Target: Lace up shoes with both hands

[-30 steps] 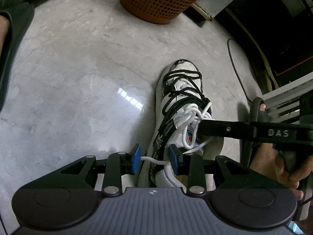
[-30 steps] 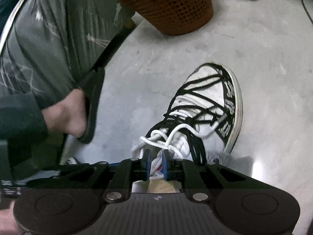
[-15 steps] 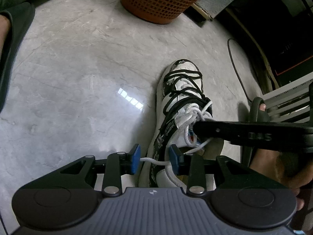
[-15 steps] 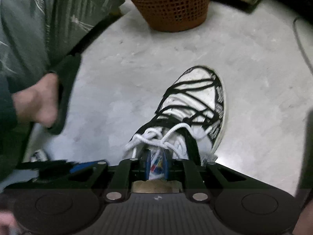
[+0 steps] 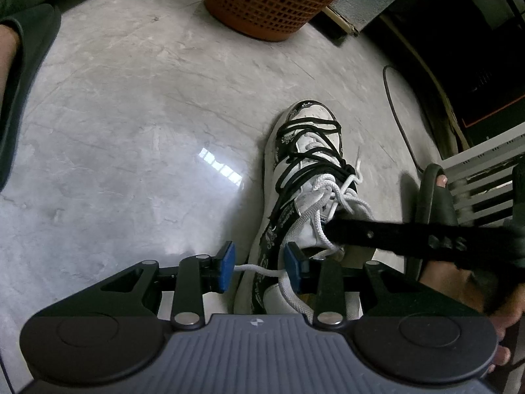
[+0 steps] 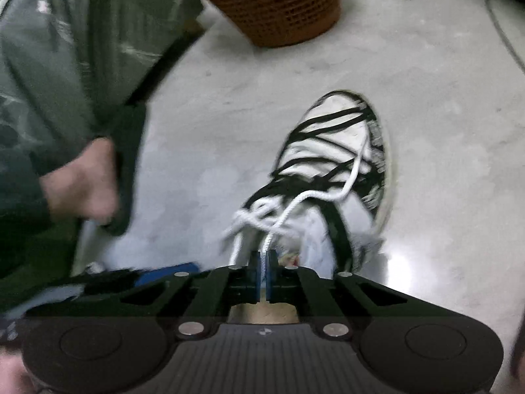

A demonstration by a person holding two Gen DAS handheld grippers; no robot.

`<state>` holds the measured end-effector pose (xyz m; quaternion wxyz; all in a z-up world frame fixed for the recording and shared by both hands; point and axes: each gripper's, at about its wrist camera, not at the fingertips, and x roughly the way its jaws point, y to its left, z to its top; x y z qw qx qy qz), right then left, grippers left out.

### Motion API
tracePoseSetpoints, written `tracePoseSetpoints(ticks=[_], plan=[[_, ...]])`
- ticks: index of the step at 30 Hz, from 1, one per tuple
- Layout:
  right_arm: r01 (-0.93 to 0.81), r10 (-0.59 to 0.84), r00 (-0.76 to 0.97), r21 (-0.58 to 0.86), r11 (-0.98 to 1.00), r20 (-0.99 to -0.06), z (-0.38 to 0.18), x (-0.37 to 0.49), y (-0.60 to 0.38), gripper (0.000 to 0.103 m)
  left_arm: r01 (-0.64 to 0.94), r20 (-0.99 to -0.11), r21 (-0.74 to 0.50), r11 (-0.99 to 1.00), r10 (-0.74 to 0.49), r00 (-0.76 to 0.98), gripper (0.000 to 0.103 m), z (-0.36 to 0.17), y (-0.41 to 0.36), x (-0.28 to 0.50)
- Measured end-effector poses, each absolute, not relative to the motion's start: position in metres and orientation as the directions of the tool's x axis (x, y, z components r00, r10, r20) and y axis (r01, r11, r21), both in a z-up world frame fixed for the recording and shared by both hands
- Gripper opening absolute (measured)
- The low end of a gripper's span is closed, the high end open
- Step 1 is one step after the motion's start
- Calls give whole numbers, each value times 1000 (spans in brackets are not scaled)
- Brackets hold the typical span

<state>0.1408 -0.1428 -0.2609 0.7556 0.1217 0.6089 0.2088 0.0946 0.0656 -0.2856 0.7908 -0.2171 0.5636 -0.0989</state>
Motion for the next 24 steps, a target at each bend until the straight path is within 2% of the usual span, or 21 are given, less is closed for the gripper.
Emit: tracePoseSetpoints(ticks=[8, 10, 11, 13, 14, 15, 18, 23, 24], plan=[[-274, 607, 36, 577, 770, -794, -253, 130, -145, 0, -91, -849, -455, 886, -400, 345, 37, -285, 70, 95], [-281, 602, 50, 567, 774, -797, -251, 130, -147, 3, -98, -848, -457, 884, -400, 347, 37, -288, 73, 99], [-249, 587, 92, 552, 796, -804, -250, 132, -151, 8, -100, -848, -459, 883, -401, 348, 37, -288, 73, 99], [-193, 553, 182, 522, 831, -813, -245, 137, -158, 11, -103, -846, -461, 881, -402, 350, 37, -288, 73, 100], [-169, 533, 229, 506, 846, -815, -242, 139, -162, 21, -100, -846, -461, 882, -402, 350, 37, -289, 73, 100], [-150, 509, 262, 487, 860, -820, -240, 141, -163, 25, -98, -846, -461, 882, -403, 349, 37, -289, 73, 100], [-149, 491, 292, 468, 871, -821, -237, 147, -162, 25, -97, -846, -462, 882, -405, 347, 37, -289, 73, 100], [-189, 460, 211, 426, 885, -862, -249, 146, -139, 25, -98, -841, -470, 877, -411, 351, 38, -289, 76, 99], [-196, 448, 211, 411, 890, -869, -251, 144, -136, 22, -101, -840, -472, 876, -413, 351, 38, -290, 76, 99]])
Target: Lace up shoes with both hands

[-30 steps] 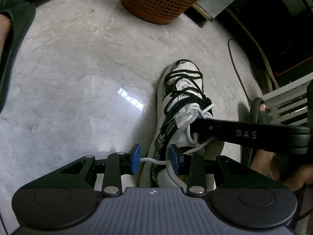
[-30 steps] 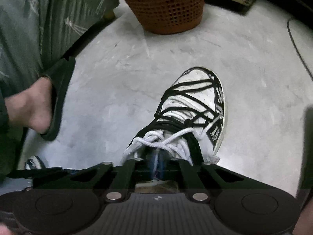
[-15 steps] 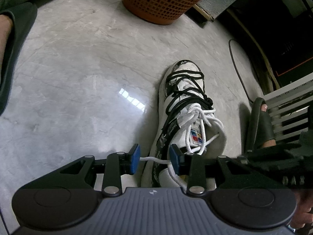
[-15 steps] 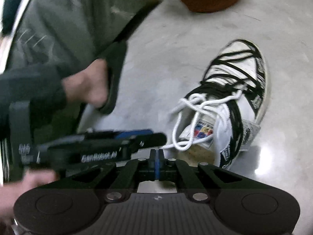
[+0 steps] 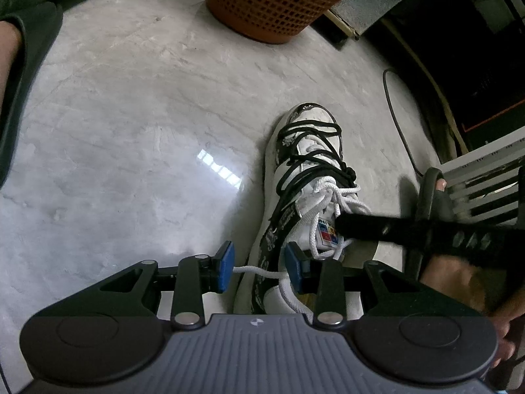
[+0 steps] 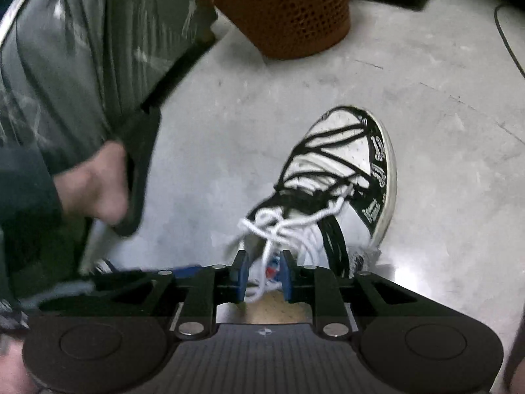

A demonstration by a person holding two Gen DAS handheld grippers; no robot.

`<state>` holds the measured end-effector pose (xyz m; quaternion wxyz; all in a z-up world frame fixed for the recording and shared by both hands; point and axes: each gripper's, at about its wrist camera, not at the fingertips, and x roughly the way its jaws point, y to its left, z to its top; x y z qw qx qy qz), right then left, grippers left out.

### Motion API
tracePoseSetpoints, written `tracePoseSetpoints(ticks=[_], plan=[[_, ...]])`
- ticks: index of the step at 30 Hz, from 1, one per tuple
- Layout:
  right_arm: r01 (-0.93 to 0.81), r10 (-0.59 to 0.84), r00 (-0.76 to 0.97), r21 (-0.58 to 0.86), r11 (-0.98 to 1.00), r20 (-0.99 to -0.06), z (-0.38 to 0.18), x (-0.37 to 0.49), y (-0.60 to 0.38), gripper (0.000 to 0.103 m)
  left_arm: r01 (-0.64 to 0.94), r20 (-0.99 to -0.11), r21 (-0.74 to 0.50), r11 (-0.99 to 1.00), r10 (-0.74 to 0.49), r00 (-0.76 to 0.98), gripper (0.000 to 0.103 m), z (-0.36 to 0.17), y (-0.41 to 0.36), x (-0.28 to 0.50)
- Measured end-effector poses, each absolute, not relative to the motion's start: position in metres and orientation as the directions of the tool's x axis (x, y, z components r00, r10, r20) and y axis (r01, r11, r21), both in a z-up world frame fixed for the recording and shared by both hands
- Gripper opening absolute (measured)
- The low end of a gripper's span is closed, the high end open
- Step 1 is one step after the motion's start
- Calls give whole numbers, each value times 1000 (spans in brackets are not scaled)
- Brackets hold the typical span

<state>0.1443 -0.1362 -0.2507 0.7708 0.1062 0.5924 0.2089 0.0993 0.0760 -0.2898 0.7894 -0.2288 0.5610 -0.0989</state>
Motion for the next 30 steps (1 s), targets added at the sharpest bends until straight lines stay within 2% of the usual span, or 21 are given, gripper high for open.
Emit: tracePoseSetpoints(ticks=[6, 8, 10, 11, 16, 20, 28, 30], plan=[[-203, 392, 241, 349, 915, -888, -255, 145, -125, 19, -101, -841, -472, 876, -412, 352, 38, -290, 74, 99], [-214, 339, 243, 290, 933, -909, -256, 147, -118, 12, -101, -842, -470, 877, -410, 351, 38, -290, 74, 100], [-193, 317, 212, 279, 941, -924, -259, 150, -114, 11, -98, -843, -468, 878, -409, 349, 38, -290, 73, 99], [-190, 317, 193, 282, 941, -929, -260, 152, -113, 5, -98, -843, -467, 879, -409, 348, 38, -290, 73, 99], [-196, 451, 109, 426, 883, -886, -260, 151, -130, 4, -105, -844, -464, 879, -404, 352, 38, -289, 74, 99], [-220, 661, 54, 637, 739, -748, -251, 144, -151, 4, -107, -845, -462, 880, -401, 354, 38, -289, 74, 100], [-256, 780, 9, 753, 606, -625, -242, 134, -163, 6, -149, -841, -471, 869, -392, 374, 38, -291, 83, 101], [-257, 780, -4, 754, 604, -626, -242, 133, -161, 7, -174, -836, -482, 858, -392, 384, 38, -291, 87, 101]])
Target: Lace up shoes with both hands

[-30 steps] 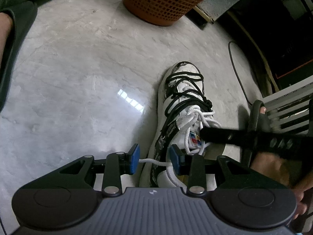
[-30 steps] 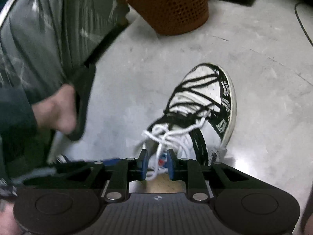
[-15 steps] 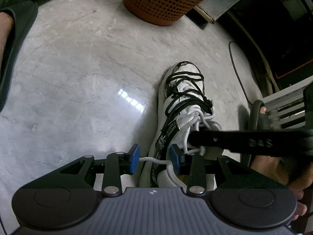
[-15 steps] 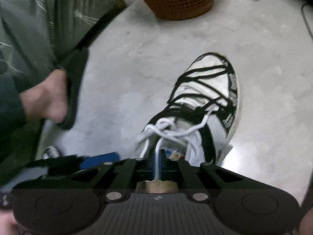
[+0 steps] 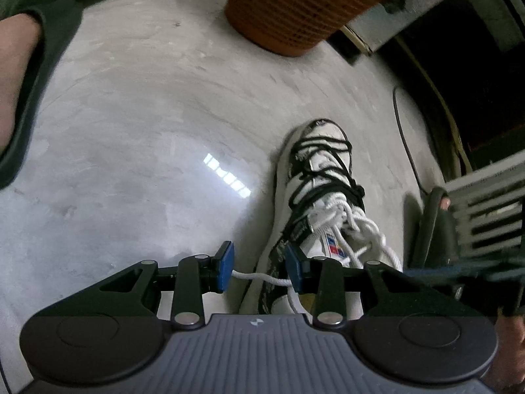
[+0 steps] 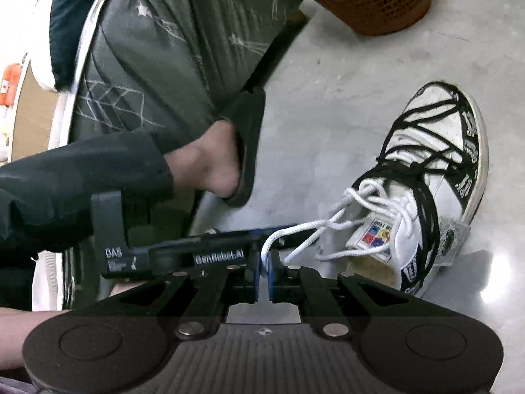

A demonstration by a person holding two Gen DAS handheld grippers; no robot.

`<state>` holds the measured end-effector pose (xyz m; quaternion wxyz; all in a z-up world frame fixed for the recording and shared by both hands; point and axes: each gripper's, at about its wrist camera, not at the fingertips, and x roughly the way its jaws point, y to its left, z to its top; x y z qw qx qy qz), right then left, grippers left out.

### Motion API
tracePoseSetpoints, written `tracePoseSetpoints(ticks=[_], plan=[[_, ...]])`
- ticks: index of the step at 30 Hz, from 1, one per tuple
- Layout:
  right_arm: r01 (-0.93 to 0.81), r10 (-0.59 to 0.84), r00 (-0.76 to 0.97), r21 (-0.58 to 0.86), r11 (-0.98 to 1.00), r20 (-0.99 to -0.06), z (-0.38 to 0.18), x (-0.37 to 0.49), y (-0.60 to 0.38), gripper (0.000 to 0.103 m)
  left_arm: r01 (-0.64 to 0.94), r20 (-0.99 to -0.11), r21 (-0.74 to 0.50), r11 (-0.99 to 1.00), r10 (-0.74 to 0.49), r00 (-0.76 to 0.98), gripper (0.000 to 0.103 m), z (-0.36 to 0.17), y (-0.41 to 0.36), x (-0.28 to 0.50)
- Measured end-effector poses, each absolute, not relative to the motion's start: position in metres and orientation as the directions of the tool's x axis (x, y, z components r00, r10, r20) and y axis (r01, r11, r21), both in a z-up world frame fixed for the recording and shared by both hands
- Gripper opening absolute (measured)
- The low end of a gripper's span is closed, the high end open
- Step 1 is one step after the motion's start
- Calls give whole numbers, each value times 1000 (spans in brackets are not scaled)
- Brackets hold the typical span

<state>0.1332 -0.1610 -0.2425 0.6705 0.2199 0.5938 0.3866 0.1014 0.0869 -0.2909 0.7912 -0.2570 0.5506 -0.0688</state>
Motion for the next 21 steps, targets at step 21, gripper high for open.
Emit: tracePoseSetpoints(ticks=[21], plan=[[-334, 805, -86, 778, 532, -587, -230, 138, -121, 24, -291, -832, -487, 824, -335, 442, 38, -290, 108, 102]])
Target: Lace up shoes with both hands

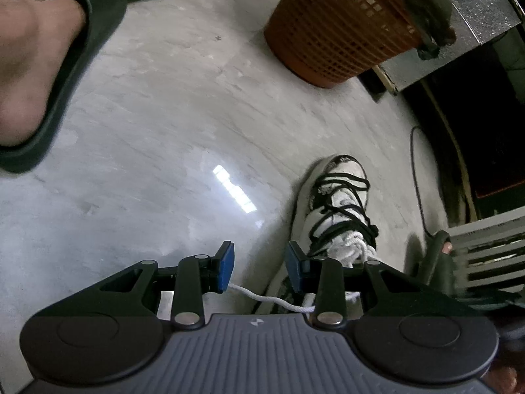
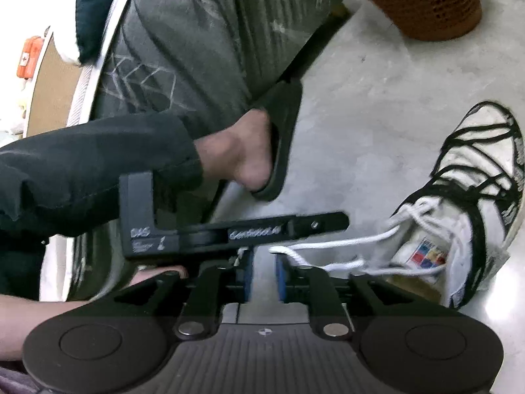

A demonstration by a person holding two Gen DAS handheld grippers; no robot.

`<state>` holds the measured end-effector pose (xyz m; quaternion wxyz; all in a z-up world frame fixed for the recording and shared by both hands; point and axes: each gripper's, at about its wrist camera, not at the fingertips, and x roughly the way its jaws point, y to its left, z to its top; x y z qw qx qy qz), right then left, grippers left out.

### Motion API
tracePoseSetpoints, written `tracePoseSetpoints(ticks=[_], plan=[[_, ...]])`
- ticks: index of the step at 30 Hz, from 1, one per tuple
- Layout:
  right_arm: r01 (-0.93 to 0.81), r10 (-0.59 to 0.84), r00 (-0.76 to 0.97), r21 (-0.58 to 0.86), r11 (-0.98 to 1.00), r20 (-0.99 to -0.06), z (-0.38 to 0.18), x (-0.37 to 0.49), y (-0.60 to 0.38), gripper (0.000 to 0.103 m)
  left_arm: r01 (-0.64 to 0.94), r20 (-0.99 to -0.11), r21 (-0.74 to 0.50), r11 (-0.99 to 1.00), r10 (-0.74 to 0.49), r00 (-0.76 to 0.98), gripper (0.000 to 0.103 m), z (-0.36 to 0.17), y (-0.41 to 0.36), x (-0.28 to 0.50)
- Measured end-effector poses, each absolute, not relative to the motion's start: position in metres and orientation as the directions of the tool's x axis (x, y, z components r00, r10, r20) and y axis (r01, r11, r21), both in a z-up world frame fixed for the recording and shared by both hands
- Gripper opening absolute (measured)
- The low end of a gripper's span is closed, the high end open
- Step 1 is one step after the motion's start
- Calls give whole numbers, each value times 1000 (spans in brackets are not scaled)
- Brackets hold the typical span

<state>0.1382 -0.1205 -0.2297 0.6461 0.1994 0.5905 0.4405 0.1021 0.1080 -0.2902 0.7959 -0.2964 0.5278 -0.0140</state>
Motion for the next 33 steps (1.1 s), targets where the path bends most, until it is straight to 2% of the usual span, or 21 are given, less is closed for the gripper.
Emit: tracePoseSetpoints(ticks=[3, 8, 12, 14, 16, 17, 20, 23, 28, 33], plan=[[-312, 818, -236, 838, 448, -525, -233, 135, -111, 26, -296, -826, -491, 819, -330, 456, 38, -288, 109, 104], [-289, 800, -189, 811, 509, -569, -240, 140, -127, 29, -276, -818, -499, 822, -342, 462, 38, -285, 106, 108], [-217, 776, -38, 763, 608, -629, -245, 151, -158, 29, -227, -823, -487, 843, -356, 442, 38, -286, 97, 109], [-125, 703, 48, 694, 710, -710, -252, 155, -174, 29, -200, -817, -500, 842, -382, 433, 38, -286, 92, 109], [-4, 631, 59, 632, 775, -773, -264, 154, -181, 30, -174, -776, -574, 801, -463, 427, 36, -288, 88, 109], [28, 649, 48, 651, 759, -759, -268, 150, -181, 30, -166, -750, -614, 771, -506, 426, 32, -289, 87, 109], [140, 642, 116, 653, 745, -758, -277, 137, -183, 30, -199, -683, -713, 673, -601, 414, 31, -295, 85, 110], [275, 641, 189, 667, 692, -743, -286, 128, -193, 28, -177, -704, -689, 703, -592, 391, 31, -293, 77, 112], [307, 602, 244, 650, 696, -760, -280, 122, -185, 28, -225, -727, -675, 702, -584, 361, 32, -297, 69, 117], [492, 577, 310, 647, 583, -756, -289, 116, -190, 28, -288, -769, -638, 715, -565, 301, 33, -302, 56, 123]])
